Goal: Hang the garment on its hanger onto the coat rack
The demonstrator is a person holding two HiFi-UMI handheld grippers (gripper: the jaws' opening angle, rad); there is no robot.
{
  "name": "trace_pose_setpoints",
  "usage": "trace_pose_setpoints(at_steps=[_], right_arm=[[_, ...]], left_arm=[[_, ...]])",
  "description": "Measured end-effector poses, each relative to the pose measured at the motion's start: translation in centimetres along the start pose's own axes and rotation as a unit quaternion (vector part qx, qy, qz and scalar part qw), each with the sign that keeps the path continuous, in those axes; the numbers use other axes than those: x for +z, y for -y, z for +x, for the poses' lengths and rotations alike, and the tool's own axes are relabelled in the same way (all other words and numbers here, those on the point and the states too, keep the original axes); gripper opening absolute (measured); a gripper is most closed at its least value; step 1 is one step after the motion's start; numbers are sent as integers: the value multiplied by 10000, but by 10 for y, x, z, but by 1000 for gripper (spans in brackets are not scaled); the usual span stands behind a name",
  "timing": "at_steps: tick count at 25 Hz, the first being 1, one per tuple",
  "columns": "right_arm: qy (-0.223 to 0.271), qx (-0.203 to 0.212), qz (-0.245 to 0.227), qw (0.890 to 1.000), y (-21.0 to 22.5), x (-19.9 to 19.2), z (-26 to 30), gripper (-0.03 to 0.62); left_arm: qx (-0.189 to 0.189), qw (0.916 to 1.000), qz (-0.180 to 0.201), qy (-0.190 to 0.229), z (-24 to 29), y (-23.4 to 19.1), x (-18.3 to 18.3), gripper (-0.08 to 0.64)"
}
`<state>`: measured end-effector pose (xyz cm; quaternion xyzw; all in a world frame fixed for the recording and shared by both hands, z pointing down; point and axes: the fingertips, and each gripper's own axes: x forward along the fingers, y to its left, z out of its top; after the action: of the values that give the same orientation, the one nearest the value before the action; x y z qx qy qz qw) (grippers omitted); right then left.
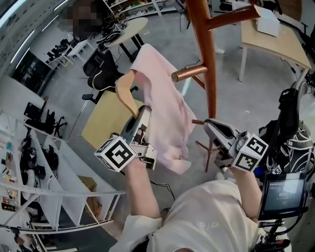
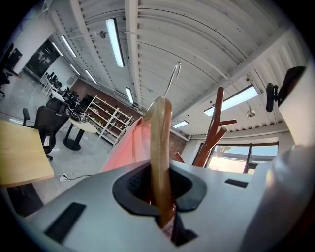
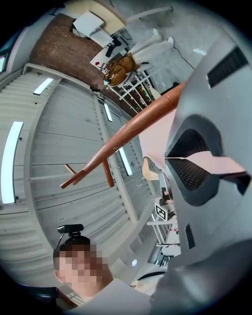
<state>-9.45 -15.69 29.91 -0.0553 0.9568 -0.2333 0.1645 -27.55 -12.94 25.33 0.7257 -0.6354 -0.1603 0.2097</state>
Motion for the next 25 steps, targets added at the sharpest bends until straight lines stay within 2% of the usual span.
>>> trace_pose_setpoints(at_steps=[12,25], right_arm=[[261,-765,-177,9966,21,23,-52,12],[389,-1274,-189,9909,40,24,-90,12]], left_arm=[[-508,9971,-22,-570,53,27,-37,28],[-773,9902,19,-1165,92,41,-88,28]])
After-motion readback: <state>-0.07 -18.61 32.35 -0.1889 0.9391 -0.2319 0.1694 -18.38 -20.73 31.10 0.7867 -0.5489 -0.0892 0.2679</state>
